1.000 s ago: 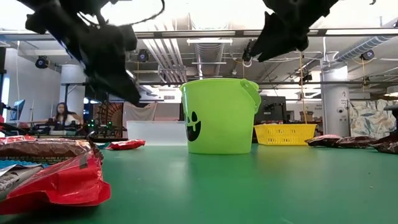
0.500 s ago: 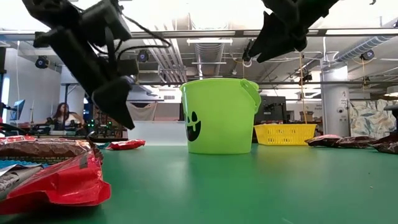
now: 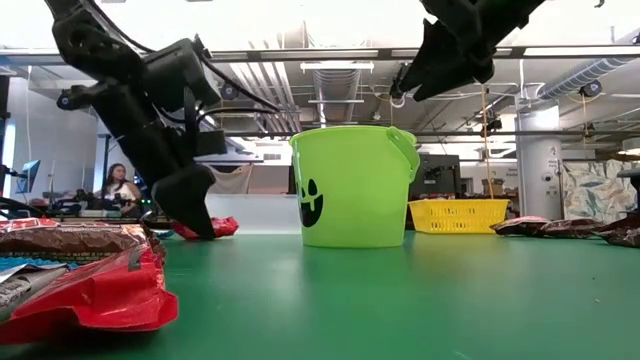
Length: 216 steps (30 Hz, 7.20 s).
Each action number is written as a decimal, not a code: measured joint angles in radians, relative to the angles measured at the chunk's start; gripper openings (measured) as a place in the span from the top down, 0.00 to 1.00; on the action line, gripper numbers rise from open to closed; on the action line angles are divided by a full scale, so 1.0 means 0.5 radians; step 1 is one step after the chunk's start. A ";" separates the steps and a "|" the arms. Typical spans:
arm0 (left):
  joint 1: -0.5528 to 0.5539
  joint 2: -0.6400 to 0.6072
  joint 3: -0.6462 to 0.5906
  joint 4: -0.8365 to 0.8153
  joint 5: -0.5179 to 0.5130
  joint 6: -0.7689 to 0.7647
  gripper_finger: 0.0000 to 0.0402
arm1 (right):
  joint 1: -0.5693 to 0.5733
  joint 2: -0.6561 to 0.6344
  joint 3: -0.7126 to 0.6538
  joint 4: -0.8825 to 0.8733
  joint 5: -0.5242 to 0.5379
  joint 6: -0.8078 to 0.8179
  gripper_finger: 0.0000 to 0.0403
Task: Sort candy by brand, put in halloween buckets
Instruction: Put the red chocolate into the transparent bin, then put the white chocolate into the green bucket
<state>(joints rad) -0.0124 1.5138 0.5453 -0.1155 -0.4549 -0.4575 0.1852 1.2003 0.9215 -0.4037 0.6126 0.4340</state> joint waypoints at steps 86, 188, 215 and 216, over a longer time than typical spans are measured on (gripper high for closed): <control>1.389 -0.059 0.970 -0.627 1.062 1.343 0.63 | -0.703 0.031 -0.058 -0.274 -0.753 -1.238 0.49; 0.588 -1.074 0.948 -0.448 1.096 0.671 0.62 | -0.845 0.315 -0.737 0.984 -0.824 -0.962 0.98; 0.587 -1.076 0.947 -0.442 1.093 0.786 0.62 | -0.833 0.583 -0.943 1.568 -0.753 -0.743 0.41; 0.587 -1.076 0.947 -0.442 1.093 0.786 0.62 | -0.833 0.605 -0.933 1.574 -0.753 -0.729 0.41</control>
<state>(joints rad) 0.2813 0.9756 1.0187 -0.3367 0.0914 -0.0646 -0.2314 1.5029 0.4548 0.3832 0.2361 0.0693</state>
